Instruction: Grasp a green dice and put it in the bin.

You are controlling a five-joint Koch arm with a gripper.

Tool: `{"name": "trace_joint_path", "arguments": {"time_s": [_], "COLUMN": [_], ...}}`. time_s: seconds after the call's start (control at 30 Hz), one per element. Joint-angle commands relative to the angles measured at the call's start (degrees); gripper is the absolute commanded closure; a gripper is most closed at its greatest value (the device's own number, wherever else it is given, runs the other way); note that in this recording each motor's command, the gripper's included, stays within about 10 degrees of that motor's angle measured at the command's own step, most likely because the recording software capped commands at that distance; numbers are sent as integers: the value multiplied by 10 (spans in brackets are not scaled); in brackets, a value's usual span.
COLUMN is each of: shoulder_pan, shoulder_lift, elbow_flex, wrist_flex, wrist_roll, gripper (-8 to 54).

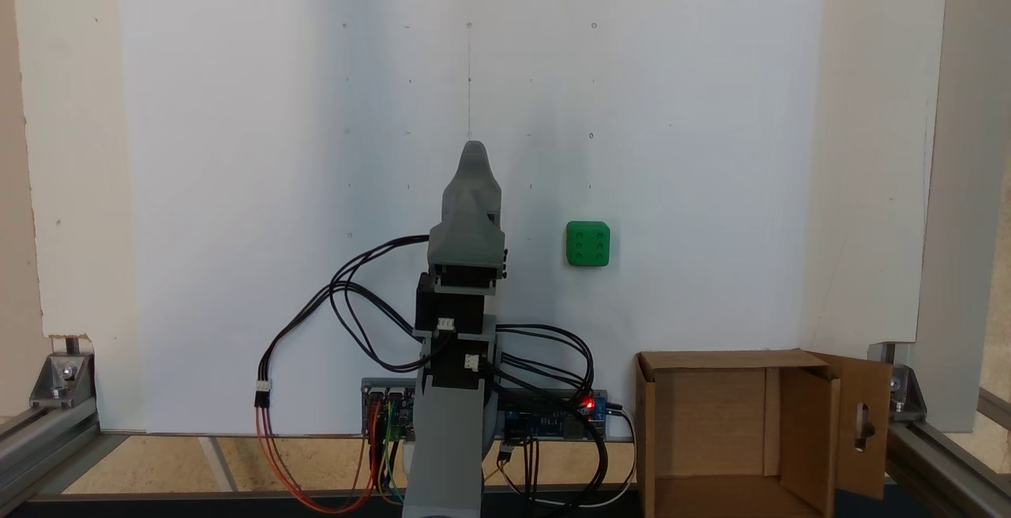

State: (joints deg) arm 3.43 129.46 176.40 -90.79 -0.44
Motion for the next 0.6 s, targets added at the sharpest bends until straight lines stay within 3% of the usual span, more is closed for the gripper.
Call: {"name": "trace_joint_path", "arguments": {"time_s": [0.0,0.57], "shoulder_pan": [-33,-33], "shoulder_lift": [62,62], "elbow_flex": [28,27], "wrist_flex": [52,54], "wrist_roll": [-13,-13], "gripper": [25,32]}}
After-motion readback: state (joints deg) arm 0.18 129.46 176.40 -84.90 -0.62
